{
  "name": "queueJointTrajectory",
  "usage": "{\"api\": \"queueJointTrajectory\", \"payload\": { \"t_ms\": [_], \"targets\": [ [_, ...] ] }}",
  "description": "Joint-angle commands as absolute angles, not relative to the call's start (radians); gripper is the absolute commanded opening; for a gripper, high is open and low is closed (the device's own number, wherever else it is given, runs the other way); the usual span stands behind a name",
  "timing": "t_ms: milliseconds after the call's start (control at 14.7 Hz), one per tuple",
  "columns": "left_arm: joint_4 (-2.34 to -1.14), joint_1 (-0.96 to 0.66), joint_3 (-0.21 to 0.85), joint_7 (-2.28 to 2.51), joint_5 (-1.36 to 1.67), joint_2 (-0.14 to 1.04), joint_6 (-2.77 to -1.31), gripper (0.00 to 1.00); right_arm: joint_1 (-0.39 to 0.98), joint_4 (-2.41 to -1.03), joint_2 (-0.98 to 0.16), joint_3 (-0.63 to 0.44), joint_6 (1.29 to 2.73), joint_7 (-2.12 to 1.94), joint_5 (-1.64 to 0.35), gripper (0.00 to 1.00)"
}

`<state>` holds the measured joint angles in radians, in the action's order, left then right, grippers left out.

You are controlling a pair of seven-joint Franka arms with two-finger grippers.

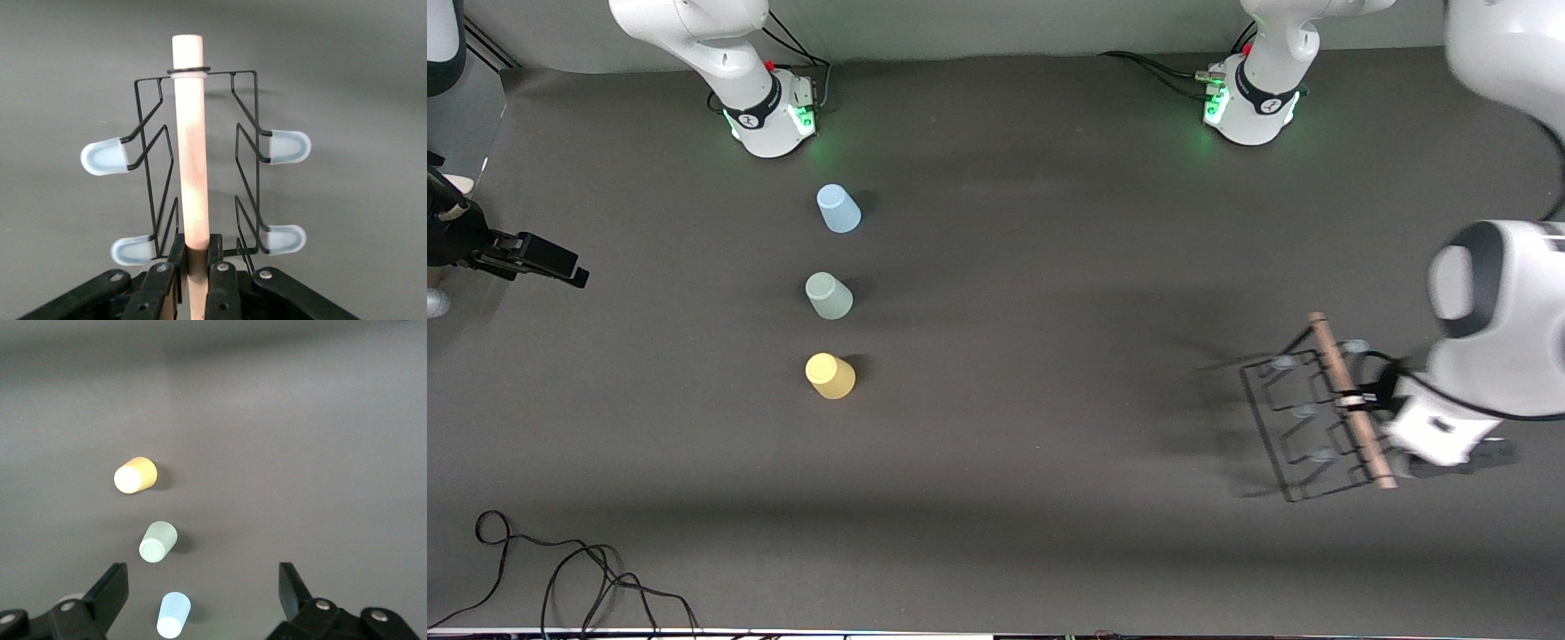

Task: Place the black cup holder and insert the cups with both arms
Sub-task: 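Lift the black rack with the left gripper and carry it toward the cups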

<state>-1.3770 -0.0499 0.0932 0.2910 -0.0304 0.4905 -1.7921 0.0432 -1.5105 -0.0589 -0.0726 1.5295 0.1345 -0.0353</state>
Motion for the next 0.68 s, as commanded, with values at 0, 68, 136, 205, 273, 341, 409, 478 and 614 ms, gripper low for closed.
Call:
{"api": "queueJointTrajectory", "payload": {
  "t_ms": [0, 68, 136, 205, 273, 341, 409, 478, 614],
  "targets": [
    [-1.385, -0.171, 0.08, 0.44, -0.035, 0.445, -1.769, 0.0, 0.035, -1.489, -0.067, -0.069, 1.514, 0.107, -0.026, 1.0],
    [-1.39, -0.201, 0.081, 0.48, -0.035, 0.431, -1.763, 0.0, 0.035, -1.489, -0.067, -0.069, 1.514, 0.107, -0.026, 1.0],
    [-1.406, -0.247, 0.081, 0.494, -0.035, 0.417, -1.749, 0.0, 0.035, -1.489, -0.067, -0.069, 1.514, 0.107, -0.026, 1.0],
    [-1.408, -0.291, 0.081, 0.503, -0.034, 0.416, -1.724, 0.0, 0.035, -1.489, -0.067, -0.069, 1.514, 0.107, -0.026, 1.0],
    [-1.41, -0.331, 0.081, 0.546, -0.034, 0.417, -1.715, 0.0, 0.035, -1.489, -0.066, -0.069, 1.514, 0.107, -0.026, 1.0],
    [-1.411, -0.374, 0.081, 0.59, -0.031, 0.42, -1.717, 0.0, 0.035, -1.489, -0.066, -0.069, 1.514, 0.107, -0.026, 1.0],
    [-1.419, -0.42, 0.081, 0.604, -0.026, 0.429, -1.72, 0.0, 0.035, -1.489, -0.066, -0.069, 1.513, 0.107, -0.026, 1.0],
    [-1.433, -0.458, 0.083, 0.607, -0.018, 0.433, -1.735, 0.0, 0.035, -1.489, -0.066, -0.069, 1.511, 0.107, -0.026, 1.0],
    [-1.437, -0.511, 0.083, 0.611, 0.03, 0.446, -1.749, 0.0, 0.035, -1.489, -0.066, -0.069, 1.497, 0.106, -0.026, 1.0]
  ]
}}
